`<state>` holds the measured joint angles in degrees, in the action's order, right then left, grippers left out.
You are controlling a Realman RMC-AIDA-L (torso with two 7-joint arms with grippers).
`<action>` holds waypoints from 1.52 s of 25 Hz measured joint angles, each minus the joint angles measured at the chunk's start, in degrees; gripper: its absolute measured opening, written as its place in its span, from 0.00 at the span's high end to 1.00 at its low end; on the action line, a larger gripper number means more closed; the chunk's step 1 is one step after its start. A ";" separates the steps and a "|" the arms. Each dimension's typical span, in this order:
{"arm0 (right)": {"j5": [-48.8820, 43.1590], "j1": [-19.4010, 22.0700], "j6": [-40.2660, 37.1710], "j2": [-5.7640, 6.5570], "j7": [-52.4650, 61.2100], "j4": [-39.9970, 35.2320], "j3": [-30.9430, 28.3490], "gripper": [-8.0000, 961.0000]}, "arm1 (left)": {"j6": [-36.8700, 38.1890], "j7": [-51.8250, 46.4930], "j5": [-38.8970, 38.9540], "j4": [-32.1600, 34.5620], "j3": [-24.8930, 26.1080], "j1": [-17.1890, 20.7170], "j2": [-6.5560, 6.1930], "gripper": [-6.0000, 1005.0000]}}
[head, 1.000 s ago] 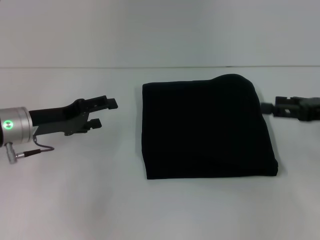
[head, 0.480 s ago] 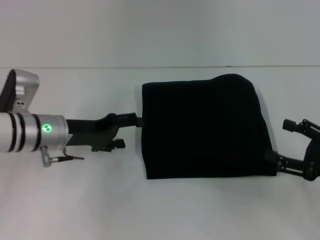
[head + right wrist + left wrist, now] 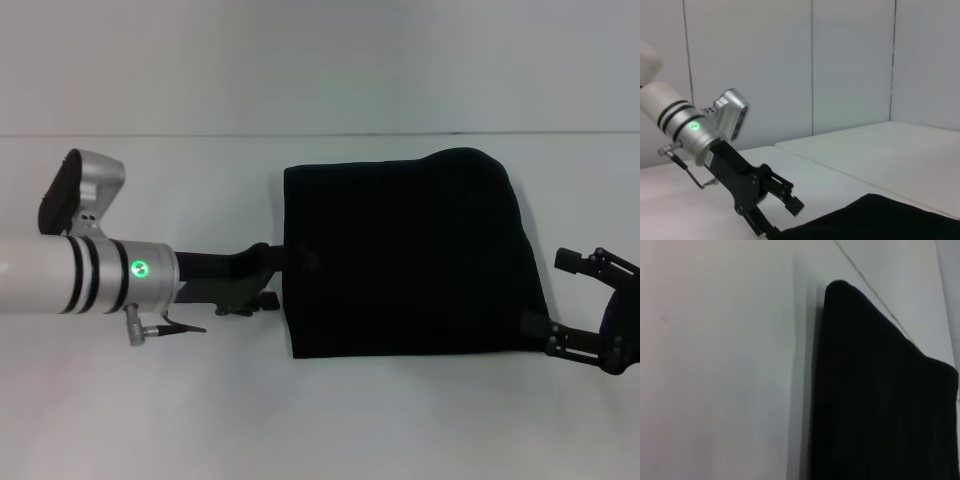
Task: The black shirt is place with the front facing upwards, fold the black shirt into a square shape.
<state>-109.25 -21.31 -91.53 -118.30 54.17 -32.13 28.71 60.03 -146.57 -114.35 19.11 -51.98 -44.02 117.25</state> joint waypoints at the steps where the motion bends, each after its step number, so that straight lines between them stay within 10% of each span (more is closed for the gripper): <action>1: 0.00 0.01 -0.09 0.00 0.00 0.02 0.08 0.02 | -0.67 0.00 -0.01 -0.06 -0.40 -0.15 0.19 0.06; 18: 0.09 -0.02 -1.02 -0.26 0.24 0.15 0.21 0.02 | -4.67 0.61 -0.09 0.15 -3.07 -2.09 1.90 0.06; 29: 0.09 -0.05 -1.02 -0.26 0.40 0.13 0.20 0.02 | -6.08 3.49 -0.09 1.18 -5.33 -2.95 2.76 0.25; 38: 0.09 -0.05 -1.01 -0.27 0.53 0.13 -0.26 0.02 | -5.90 3.68 0.10 1.31 -5.21 -2.92 2.41 0.73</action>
<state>-109.16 -21.36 -92.54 -118.56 54.70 -32.00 28.45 54.13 -142.89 -114.25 20.43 -57.19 -46.94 119.66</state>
